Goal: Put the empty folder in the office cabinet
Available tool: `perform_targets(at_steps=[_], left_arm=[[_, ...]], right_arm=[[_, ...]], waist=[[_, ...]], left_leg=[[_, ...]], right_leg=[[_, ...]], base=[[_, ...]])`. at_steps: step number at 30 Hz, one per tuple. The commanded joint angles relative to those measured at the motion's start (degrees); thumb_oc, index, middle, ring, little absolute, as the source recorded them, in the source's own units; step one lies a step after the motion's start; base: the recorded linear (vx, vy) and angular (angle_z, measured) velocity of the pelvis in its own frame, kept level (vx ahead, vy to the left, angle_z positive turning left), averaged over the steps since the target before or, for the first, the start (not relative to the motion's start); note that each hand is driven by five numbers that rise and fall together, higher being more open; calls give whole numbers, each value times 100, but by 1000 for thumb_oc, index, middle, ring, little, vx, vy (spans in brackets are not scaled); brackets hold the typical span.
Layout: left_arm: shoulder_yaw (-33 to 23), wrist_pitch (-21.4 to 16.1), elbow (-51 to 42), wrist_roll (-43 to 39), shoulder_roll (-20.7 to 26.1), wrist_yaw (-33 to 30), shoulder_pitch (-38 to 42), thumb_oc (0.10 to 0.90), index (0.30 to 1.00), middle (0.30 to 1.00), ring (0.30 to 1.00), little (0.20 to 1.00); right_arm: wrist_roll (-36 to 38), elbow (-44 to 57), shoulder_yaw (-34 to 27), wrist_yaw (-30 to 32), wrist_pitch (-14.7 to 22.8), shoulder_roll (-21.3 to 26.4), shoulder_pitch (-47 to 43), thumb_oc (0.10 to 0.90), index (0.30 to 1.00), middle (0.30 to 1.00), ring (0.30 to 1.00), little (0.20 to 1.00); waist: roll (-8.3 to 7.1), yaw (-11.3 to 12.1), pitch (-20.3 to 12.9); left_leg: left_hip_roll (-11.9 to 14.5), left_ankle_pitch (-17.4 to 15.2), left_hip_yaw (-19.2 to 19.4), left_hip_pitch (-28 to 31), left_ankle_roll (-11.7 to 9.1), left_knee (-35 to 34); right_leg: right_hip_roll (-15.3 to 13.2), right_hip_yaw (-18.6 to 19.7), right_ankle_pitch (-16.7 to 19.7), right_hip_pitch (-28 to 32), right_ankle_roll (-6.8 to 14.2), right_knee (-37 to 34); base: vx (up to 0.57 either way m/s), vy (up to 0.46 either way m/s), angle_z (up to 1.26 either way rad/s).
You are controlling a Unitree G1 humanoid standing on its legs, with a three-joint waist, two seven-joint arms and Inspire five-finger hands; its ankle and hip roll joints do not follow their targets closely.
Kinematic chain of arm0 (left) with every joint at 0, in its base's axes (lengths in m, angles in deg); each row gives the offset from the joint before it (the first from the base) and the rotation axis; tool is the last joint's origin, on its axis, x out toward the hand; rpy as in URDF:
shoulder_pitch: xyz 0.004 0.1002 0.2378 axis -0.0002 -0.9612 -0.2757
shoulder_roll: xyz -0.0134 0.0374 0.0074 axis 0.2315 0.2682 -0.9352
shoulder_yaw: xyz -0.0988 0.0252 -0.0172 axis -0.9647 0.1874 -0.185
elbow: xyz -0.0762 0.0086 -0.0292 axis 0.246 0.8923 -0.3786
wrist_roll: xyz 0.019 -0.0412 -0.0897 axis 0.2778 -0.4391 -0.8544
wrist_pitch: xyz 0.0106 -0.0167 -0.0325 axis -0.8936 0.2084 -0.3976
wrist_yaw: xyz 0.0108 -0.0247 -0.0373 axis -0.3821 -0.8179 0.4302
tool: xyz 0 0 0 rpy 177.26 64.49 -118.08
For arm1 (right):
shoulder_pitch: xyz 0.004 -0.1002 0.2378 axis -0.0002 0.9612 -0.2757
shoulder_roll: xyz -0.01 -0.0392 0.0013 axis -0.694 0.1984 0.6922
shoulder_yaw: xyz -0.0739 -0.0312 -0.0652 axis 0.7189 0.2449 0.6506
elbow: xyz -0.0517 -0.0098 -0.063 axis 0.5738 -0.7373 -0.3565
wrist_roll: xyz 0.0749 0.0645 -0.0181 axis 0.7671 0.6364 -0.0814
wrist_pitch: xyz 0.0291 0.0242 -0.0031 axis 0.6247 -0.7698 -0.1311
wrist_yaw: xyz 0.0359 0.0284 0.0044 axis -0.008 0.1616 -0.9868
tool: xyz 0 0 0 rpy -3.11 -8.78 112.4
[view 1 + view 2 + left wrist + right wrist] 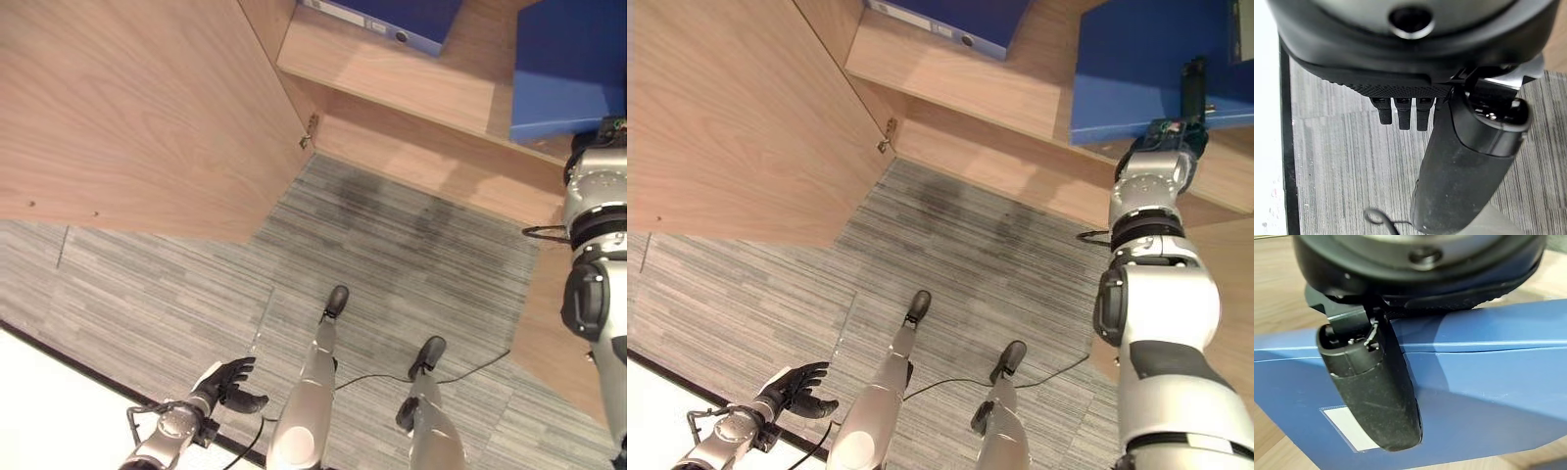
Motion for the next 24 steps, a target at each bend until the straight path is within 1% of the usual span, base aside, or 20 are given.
perform_targets(at_steps=[1,8,11,17,20,24], left_arm=[[362,-7,83,226,348,48,-568,800,900,900,900,900],[458,-42,-82,281,347,84,-633,800,900,900,900,900],[437,-44,-91,273,370,91,-625,800,900,900,900,900],[410,-68,-29,295,365,70,-603,800,900,900,900,900],[396,-76,-15,294,362,78,-592,800,900,900,900,900],[366,-117,51,250,314,47,-612,800,900,900,900,900]], right_arm=[[-13,441,448,-244,489,569,-546,400,300,300,300,300],[-140,254,384,-110,422,690,-376,400,300,300,300,300],[-217,211,404,-104,358,720,-305,400,300,300,300,300],[-384,168,524,-139,259,797,-274,400,300,300,300,300],[-498,137,646,-166,207,889,-334,400,300,300,300,300],[-622,159,796,-163,214,1078,-480,400,300,300,300,300]], waist=[[119,77,-270],[270,149,-222],[305,156,-202],[394,171,-152],[435,183,-124],[531,173,-105]], left_leg=[[-268,-958,-95,521,9,-35],[-304,-903,-157,397,-9,-107],[-310,-887,-174,338,-14,-138],[-329,-837,-187,193,-16,-214],[-320,-802,-178,105,-29,-268],[-317,-776,-171,-88,-56,-293]], right_leg=[[107,-434,-927,398,296,238],[103,-525,-933,319,300,183],[104,-533,-930,278,306,153],[92,-518,-906,130,306,114],[87,-510,-894,36,316,86],[83,-499,-877,-164,320,73]], base=[[31,-31,5],[25,-19,11],[32,-11,8],[23,5,0],[43,15,-1],[57,17,-1]])
